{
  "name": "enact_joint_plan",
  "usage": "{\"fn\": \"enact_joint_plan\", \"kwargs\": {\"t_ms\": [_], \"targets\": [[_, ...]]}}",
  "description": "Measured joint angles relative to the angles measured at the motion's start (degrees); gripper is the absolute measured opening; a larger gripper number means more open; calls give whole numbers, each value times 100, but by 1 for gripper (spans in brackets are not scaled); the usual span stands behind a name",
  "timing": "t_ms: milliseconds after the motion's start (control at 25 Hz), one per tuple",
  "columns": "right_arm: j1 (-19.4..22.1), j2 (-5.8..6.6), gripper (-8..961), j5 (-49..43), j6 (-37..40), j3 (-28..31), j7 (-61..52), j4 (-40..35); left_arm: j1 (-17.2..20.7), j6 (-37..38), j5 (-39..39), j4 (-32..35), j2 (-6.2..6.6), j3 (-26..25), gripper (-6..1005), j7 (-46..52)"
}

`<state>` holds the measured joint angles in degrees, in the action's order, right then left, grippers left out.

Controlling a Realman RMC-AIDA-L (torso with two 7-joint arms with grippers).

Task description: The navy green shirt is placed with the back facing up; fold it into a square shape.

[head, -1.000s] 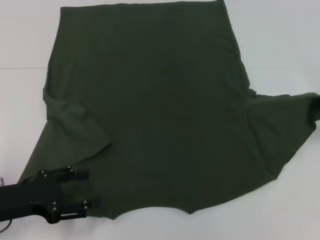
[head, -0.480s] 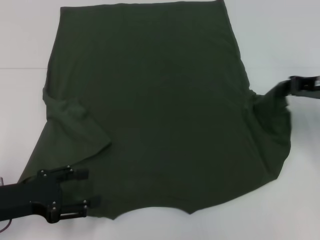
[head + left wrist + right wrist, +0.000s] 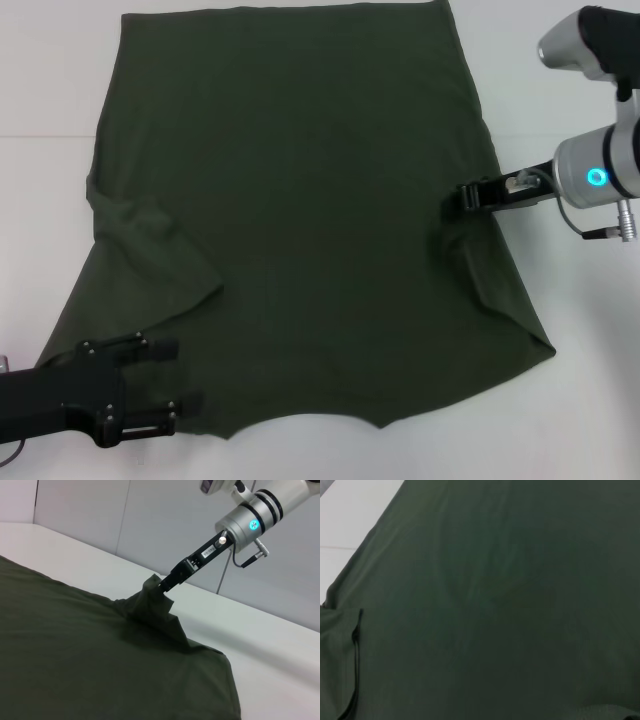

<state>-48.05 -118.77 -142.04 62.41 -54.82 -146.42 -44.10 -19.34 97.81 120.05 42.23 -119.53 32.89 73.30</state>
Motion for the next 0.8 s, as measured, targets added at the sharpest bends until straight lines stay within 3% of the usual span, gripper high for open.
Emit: {"fn": "enact_joint_plan", "kwargs": {"t_ms": [480,800], "targets": [[-152,-49,24,0,-104,-242,125,227,0,-1,0,-6,0,12,807,0],[-291,14,24,-9,-125,-741,135,307,0,-13,9,-14,-9,15,807,0]]}}
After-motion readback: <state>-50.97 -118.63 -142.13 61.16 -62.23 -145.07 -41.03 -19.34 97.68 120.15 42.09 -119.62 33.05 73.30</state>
